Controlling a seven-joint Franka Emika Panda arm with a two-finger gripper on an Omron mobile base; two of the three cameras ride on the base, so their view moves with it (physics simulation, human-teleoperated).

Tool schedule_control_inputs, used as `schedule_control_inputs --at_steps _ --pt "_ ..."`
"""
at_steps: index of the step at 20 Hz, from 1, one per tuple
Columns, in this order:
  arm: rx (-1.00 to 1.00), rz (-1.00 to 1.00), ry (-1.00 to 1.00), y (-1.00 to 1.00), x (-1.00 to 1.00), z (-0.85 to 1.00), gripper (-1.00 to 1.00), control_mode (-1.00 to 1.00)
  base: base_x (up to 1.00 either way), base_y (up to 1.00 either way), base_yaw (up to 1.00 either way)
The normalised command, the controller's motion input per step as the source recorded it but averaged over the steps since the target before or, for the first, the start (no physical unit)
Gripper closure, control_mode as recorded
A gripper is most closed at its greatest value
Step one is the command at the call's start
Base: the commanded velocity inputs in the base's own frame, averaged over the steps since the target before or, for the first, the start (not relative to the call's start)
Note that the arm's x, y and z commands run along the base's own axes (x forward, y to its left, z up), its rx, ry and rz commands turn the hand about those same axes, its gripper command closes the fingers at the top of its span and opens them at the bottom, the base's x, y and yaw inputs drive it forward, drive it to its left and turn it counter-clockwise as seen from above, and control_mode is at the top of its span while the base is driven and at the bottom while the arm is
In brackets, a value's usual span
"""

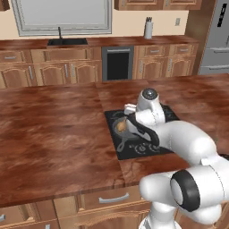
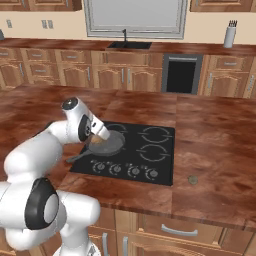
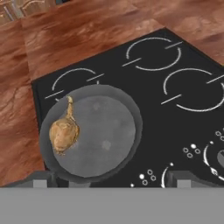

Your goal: Put the garlic and onion in the pan. Then turn on the front left burner and set the heat to medium.

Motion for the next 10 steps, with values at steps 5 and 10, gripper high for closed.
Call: schedule_control_inputs --at_steps 5,10 --pt "0.09 -0.01 0.0 -0.59 -0.35 0.55 -1.0 -1.0 0.0 0.0 0.0" --pt "0.13 -0.05 0.0 -0.6 -0.44 0.29 -1.0 -1.0 0.0 0.0 0.0"
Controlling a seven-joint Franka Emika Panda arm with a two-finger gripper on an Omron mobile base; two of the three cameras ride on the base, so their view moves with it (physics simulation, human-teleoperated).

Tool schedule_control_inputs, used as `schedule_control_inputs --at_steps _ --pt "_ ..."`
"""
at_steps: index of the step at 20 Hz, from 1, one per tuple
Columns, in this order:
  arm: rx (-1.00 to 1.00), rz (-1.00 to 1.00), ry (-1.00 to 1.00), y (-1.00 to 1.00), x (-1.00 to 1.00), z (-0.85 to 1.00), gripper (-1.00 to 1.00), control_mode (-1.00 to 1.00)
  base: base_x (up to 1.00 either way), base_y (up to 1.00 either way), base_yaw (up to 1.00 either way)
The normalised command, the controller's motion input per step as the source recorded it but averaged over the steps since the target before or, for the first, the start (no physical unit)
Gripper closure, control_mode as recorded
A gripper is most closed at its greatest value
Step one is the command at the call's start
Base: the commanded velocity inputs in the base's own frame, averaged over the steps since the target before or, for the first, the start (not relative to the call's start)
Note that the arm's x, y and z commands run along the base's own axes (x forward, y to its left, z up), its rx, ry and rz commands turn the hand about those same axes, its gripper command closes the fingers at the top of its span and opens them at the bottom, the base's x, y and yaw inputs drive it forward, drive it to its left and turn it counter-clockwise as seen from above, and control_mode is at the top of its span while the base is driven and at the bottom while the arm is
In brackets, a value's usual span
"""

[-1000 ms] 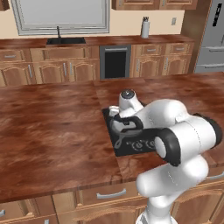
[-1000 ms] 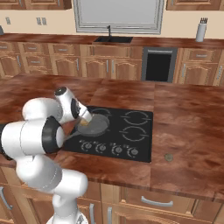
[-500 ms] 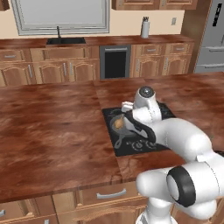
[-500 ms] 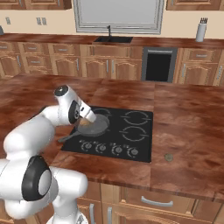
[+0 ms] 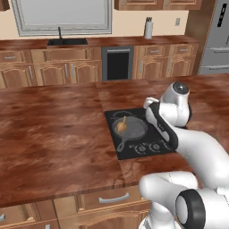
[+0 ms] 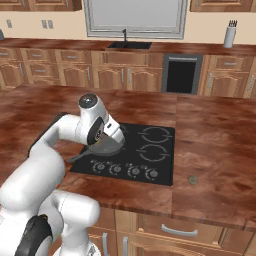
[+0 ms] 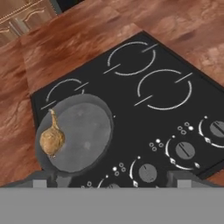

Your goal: Put the garlic and onion in the pan. Then turn on the front left burner and set the heat to medium.

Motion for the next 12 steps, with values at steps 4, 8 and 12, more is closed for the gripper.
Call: schedule_control_inputs --at_steps 4,8,12 --pt "0.11 -0.06 0.02 -0.48 -0.32 0.07 -1.0 -1.0 0.0 0.0 0.0" --pt "0.13 -0.09 0.03 -0.53 -0.35 0.0 -1.0 -1.0 0.0 0.0 0.0" --pt "0.1 -0.08 0.06 -0.55 -0.3 0.0 -1.0 -1.0 0.0 0.0 0.0"
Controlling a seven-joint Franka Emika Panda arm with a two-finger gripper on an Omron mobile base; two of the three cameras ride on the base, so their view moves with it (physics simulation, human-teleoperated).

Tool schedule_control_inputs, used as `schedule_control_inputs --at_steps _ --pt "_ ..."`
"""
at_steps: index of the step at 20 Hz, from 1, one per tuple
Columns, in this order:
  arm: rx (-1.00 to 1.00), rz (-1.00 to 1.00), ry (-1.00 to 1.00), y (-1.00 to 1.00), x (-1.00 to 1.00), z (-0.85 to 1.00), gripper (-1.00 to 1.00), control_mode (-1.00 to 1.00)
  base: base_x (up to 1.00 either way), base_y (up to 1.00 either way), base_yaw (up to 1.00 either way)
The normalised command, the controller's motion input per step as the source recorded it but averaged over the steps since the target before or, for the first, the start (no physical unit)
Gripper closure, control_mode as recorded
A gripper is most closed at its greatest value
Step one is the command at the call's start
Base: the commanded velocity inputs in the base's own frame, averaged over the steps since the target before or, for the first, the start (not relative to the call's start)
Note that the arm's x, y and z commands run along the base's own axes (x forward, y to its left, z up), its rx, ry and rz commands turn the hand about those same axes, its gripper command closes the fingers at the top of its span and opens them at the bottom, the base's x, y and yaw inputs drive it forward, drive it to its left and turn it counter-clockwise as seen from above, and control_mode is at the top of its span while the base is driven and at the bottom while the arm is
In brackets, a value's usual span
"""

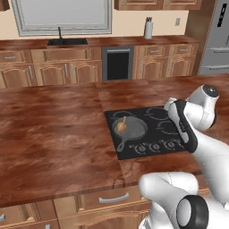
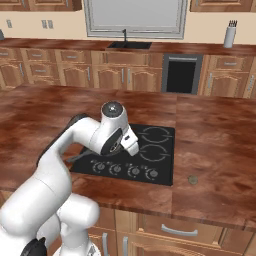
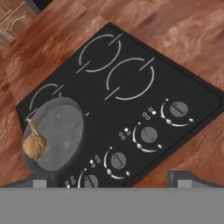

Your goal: Put the garlic and onion in the pan. Then turn on the front left burner and set the heat to medium.

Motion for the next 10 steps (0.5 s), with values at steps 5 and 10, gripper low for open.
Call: schedule_control_inputs --at_steps 5,10 --pt "0.06 -0.08 0.08 -0.6 -0.29 0.0 -1.0 -1.0 0.0 0.0 0.0" --pt "0.07 -0.07 0.09 -0.73 -0.2 0.0 -1.0 -1.0 0.0 0.0 0.0"
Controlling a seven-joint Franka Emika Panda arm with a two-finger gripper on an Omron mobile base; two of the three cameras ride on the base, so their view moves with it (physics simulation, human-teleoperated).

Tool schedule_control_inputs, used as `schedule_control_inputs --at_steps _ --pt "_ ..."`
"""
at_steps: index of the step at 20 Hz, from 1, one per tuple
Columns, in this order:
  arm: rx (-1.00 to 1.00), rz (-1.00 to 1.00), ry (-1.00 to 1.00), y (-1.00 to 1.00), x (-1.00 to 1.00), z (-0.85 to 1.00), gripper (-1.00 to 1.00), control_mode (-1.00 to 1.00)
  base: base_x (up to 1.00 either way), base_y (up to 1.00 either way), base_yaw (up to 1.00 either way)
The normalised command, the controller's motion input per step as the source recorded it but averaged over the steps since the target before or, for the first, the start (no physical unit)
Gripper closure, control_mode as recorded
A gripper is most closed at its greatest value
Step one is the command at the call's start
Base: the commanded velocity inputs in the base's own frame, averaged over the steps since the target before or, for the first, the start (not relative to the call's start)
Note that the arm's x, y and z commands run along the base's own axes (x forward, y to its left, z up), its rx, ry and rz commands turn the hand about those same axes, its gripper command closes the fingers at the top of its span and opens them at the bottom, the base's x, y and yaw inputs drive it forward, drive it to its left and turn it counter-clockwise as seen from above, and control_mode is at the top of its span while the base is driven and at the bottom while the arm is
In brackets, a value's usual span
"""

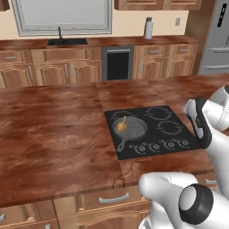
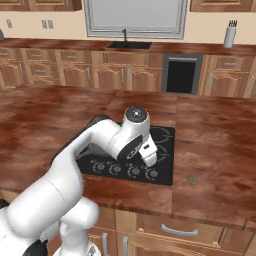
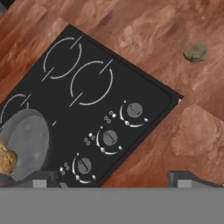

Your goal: Put the garlic and onion in the pan. Then turn on the front left burner and set the heat to medium.

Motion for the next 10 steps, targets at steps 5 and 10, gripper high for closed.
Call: schedule_control_inputs --at_steps 5,10 --pt "0.06 -0.08 0.16 -0.75 -0.06 -0.01 -1.0 -1.0 0.0 0.0 0.0" --pt "0.02 -0.07 0.23 -0.56 0.0 -0.11 -1.0 -1.0 0.0 0.0 0.0"
